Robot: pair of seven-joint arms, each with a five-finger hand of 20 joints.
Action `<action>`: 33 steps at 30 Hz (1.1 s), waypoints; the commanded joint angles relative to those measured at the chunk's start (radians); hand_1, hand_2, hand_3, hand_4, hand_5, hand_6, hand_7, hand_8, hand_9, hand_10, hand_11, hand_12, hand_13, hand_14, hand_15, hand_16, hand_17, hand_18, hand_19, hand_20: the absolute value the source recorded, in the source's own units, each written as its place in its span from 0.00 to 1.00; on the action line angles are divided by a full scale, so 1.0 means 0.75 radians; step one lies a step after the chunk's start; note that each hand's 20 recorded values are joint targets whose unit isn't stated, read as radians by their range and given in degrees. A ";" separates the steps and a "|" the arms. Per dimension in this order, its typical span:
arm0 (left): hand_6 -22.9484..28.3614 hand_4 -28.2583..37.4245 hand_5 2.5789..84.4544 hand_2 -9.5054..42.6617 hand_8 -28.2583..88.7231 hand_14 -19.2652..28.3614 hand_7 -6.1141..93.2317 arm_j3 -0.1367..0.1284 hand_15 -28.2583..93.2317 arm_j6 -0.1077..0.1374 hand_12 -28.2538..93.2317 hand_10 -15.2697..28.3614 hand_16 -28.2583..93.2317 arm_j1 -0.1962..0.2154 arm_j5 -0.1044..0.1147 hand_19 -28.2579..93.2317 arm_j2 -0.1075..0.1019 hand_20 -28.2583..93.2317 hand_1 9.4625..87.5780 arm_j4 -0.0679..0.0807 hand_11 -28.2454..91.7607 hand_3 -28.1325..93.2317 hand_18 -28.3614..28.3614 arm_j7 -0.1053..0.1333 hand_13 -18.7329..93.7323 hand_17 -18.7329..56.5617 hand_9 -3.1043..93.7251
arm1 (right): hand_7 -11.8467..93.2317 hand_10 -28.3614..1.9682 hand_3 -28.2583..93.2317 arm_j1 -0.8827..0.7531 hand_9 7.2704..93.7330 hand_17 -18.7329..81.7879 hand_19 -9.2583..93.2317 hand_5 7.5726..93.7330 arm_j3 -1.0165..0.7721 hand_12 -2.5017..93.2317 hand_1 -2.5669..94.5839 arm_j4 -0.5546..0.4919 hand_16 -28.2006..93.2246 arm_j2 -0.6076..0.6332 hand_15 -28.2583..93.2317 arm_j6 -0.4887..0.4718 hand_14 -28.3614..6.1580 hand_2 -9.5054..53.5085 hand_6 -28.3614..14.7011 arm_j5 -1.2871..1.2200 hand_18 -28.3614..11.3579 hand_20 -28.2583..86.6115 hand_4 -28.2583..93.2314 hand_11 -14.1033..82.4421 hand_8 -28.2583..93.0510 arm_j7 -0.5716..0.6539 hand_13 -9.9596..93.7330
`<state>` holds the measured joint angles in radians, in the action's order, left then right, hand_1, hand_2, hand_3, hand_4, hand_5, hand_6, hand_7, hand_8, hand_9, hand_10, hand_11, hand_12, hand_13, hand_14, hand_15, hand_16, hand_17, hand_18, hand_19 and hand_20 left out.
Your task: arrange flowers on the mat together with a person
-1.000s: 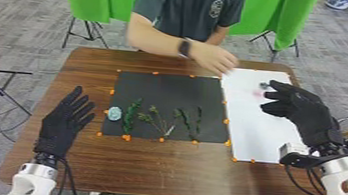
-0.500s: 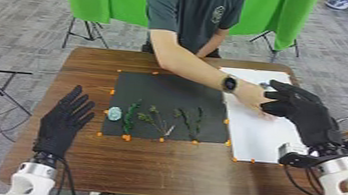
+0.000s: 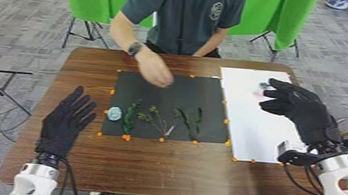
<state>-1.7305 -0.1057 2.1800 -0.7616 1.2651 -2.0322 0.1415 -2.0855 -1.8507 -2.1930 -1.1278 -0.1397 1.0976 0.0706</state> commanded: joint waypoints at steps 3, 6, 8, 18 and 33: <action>0.48 0.01 0.32 0.16 0.17 0.67 0.20 -0.001 0.32 -0.046 0.36 0.60 0.27 0.010 0.053 0.56 0.001 0.29 0.19 0.026 0.32 0.80 0.88 -0.017 0.35 0.09 0.28 | 0.25 0.41 0.93 0.006 0.42 0.30 0.60 0.41 0.006 0.26 0.21 0.005 0.39 0.000 0.55 -0.058 0.38 0.16 0.50 0.053 0.13 0.52 0.04 0.31 0.15 0.021 0.49; 0.49 0.01 0.32 0.16 0.17 0.67 0.20 -0.010 0.32 -0.044 0.36 0.60 0.27 -0.009 0.024 0.56 -0.033 0.29 0.19 0.021 0.32 0.80 0.88 -0.009 0.35 0.09 0.28 | 0.25 0.41 0.93 0.023 0.42 0.30 0.61 0.41 0.027 0.26 0.21 0.012 0.39 0.000 0.55 -0.040 0.38 0.15 0.50 0.049 0.13 0.52 0.04 0.31 0.15 0.013 0.49; 0.49 0.02 0.32 0.16 0.17 0.67 0.20 -0.014 0.32 -0.042 0.36 0.60 0.27 0.010 0.030 0.56 -0.034 0.29 0.19 0.011 0.32 0.80 0.88 -0.004 0.35 0.09 0.28 | 0.25 0.41 0.93 0.024 0.42 0.30 0.61 0.41 0.037 0.26 0.21 0.018 0.39 -0.005 0.55 -0.055 0.39 0.15 0.50 0.052 0.13 0.52 0.04 0.32 0.15 0.030 0.49; 0.49 0.02 0.32 0.16 0.17 0.67 0.19 -0.012 0.32 -0.019 0.36 0.60 0.27 0.032 0.035 0.56 -0.031 0.29 0.19 0.000 0.32 0.80 0.88 -0.001 0.35 0.09 0.28 | 0.25 0.40 0.93 0.014 0.43 0.30 0.62 0.41 0.051 0.26 0.21 0.020 0.38 -0.031 0.56 -0.059 0.38 0.16 0.50 0.066 0.13 0.52 0.04 0.32 0.15 0.025 0.50; 0.49 0.02 0.33 0.17 0.17 0.67 0.19 -0.011 0.32 -0.007 0.36 0.60 0.27 0.059 0.042 0.56 -0.017 0.30 0.20 -0.004 0.32 0.80 0.88 -0.013 0.35 0.09 0.28 | 0.33 0.44 0.92 0.154 0.47 0.38 0.76 0.45 0.107 0.26 0.32 0.167 0.36 0.233 0.64 0.395 0.44 0.13 0.53 0.664 0.18 0.57 0.02 0.39 0.13 0.056 0.55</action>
<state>-1.7345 -0.1204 2.1954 -0.7334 1.2455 -2.0306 0.1374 -2.0292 -1.7296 -2.1662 -1.0414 0.0655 1.4095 0.1163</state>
